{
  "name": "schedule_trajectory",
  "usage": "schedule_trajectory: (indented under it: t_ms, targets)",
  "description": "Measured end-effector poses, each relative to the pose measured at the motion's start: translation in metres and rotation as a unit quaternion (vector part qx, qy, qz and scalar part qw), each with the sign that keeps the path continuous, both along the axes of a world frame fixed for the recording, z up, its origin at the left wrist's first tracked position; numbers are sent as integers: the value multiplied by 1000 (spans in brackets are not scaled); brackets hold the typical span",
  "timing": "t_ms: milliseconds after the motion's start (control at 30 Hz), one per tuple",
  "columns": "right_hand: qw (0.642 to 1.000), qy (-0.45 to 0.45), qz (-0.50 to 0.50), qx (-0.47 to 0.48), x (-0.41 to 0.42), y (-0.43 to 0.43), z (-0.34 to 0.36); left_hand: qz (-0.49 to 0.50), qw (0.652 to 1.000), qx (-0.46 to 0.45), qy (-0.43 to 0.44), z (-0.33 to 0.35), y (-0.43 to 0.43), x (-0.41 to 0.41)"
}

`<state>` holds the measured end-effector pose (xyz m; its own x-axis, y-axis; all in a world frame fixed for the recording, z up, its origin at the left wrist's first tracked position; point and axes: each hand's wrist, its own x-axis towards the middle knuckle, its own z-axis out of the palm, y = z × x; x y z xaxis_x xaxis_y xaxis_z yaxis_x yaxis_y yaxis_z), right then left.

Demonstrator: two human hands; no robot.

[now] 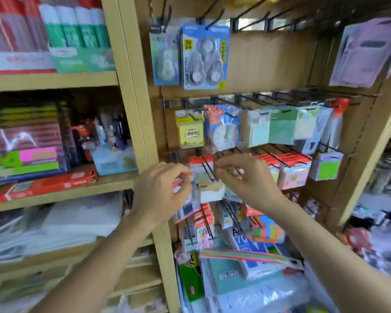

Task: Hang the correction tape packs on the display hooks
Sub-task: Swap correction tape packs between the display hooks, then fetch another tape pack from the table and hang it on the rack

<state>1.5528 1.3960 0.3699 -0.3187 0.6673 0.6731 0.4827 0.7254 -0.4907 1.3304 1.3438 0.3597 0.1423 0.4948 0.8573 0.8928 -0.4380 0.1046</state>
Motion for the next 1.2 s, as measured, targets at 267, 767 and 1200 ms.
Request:
schedule_trajectory:
  t_ms: [267,767,1200]
  targets:
    - [967,-45,-81,-237,28,-68,-190,12,933,-341,-116,-204,-69,-7]
    - [741,-262,-77,-613,39,-193,-441,102,615,-754,-208,-477,-273,2]
    - [611,-322,-44,-722,-41,-172,-599,192,480,-757,-400,-583,-284,-52]
